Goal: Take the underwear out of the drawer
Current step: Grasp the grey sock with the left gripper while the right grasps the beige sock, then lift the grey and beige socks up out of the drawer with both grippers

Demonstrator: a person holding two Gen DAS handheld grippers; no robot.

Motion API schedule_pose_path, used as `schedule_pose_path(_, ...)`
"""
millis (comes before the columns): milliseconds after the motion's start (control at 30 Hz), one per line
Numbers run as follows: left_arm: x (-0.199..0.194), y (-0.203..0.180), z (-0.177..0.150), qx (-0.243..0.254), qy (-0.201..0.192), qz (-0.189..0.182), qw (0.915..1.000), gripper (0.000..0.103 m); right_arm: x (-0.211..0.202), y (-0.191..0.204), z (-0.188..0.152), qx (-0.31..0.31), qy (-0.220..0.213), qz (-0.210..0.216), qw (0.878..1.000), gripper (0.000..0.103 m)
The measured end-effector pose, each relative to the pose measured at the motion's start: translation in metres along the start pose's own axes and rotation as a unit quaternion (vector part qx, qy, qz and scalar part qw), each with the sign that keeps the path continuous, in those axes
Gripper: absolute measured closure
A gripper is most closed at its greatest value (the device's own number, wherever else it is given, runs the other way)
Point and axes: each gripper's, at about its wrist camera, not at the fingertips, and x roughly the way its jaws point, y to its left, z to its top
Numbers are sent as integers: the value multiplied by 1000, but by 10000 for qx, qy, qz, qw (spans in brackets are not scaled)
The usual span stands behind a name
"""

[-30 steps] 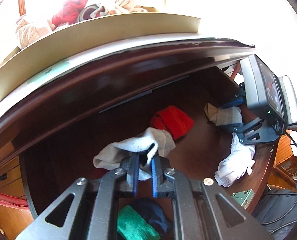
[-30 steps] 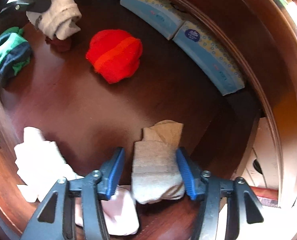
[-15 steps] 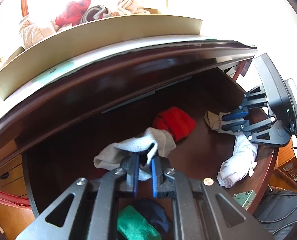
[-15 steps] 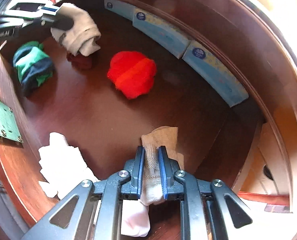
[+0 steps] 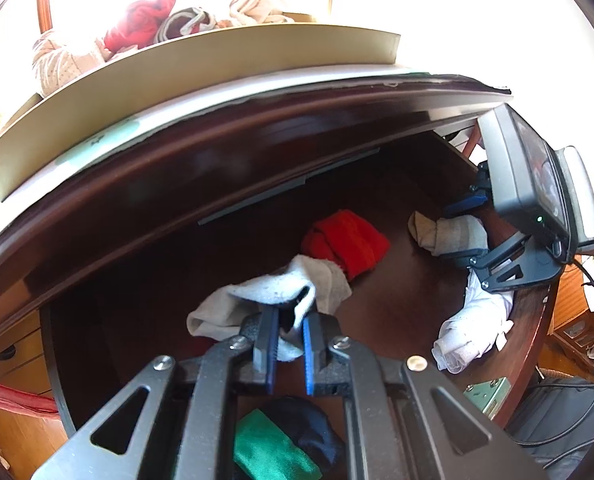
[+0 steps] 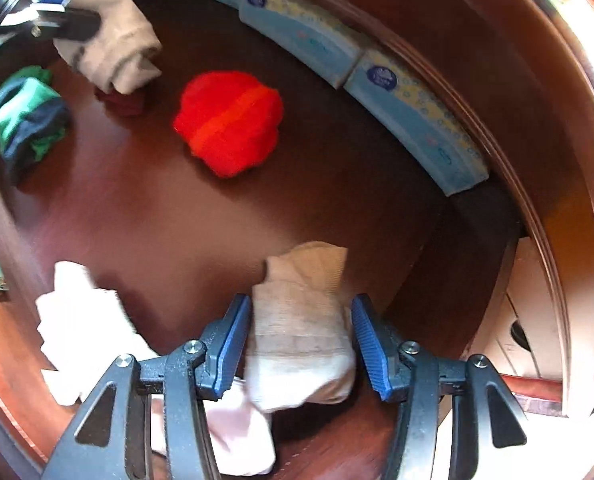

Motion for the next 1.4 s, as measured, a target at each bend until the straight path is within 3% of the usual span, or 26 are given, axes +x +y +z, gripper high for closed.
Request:
schedule_pose_path(133, 0, 1, 0, -12, 1, -25, 10000, 95, 12, 11, 3, -182, 121, -229, 9995, 49)
schedule_pose_path(200, 0, 1, 0, -23, -3, -30, 10000, 95, 14, 13, 3, -246, 61, -348, 9991, 58)
schedule_pose_path(233, 0, 1, -2, -36, -16, -32, 10000, 95, 13, 13, 2, -216, -43, -372, 9991, 75)
schedule_pose_path(267, 0, 1, -2, -34, -2, -27, 10000, 95, 11, 12, 2, -119, -126, -127, 9998, 86)
schedule_pose_path(600, -3, 2, -3, -36, -40, -11, 10000, 95, 1, 21, 2, 108, -654, 552, 9963, 86)
schedule_pose_path(833, -9, 5, -5, -127, -195, 2, 9997, 95, -17, 22, -5, 448, -1042, 615, 9916, 86)
schedule_pose_path(1167, -23, 10, -13, -278, -532, 116, 9981, 95, -47, 1, -13, 1013, -2117, 1035, 9665, 86)
schedule_pose_path(1400, -31, 10, -18, -311, -730, 294, 9964, 95, -68, 6, -23, 1169, -2578, 1218, 9514, 86)
